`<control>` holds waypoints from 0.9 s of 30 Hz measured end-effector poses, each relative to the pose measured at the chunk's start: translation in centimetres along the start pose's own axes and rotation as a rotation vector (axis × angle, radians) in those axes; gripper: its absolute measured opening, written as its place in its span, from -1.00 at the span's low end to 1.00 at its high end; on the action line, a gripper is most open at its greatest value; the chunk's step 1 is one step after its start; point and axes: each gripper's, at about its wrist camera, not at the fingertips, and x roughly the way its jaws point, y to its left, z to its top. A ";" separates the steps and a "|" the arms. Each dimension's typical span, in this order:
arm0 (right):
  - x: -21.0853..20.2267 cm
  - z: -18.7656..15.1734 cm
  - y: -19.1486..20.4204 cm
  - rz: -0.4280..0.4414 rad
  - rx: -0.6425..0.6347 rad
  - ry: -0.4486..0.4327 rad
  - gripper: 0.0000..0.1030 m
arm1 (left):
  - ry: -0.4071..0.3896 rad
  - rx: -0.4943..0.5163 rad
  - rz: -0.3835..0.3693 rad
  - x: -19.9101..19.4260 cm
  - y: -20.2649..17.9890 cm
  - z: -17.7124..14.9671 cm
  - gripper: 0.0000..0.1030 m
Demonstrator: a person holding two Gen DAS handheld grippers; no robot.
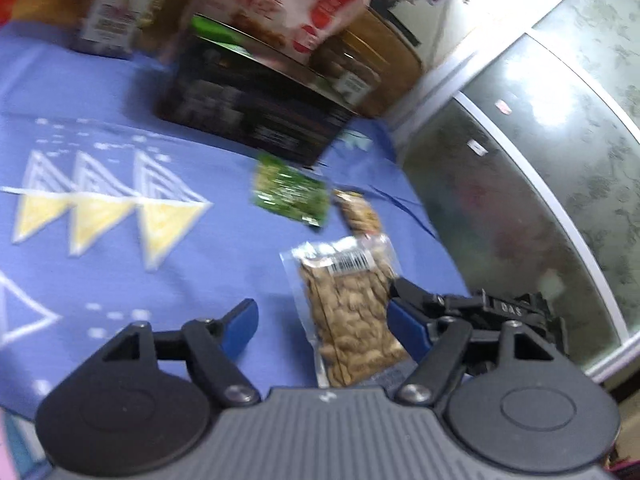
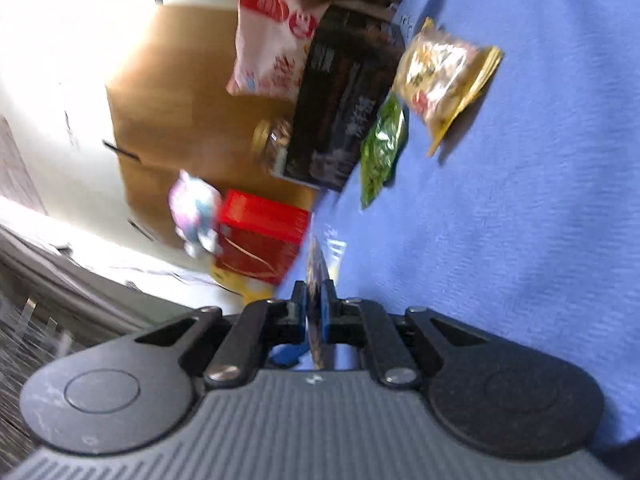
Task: Organize snacks
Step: 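Grasp the clear bag of nuts with the left gripper, then carry the nut bag into the black tin and release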
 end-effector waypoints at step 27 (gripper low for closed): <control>1.3 6.0 4.8 -0.024 -0.252 -0.004 -0.75 | -0.056 0.138 -0.005 2.4 -3.8 9.0 -0.51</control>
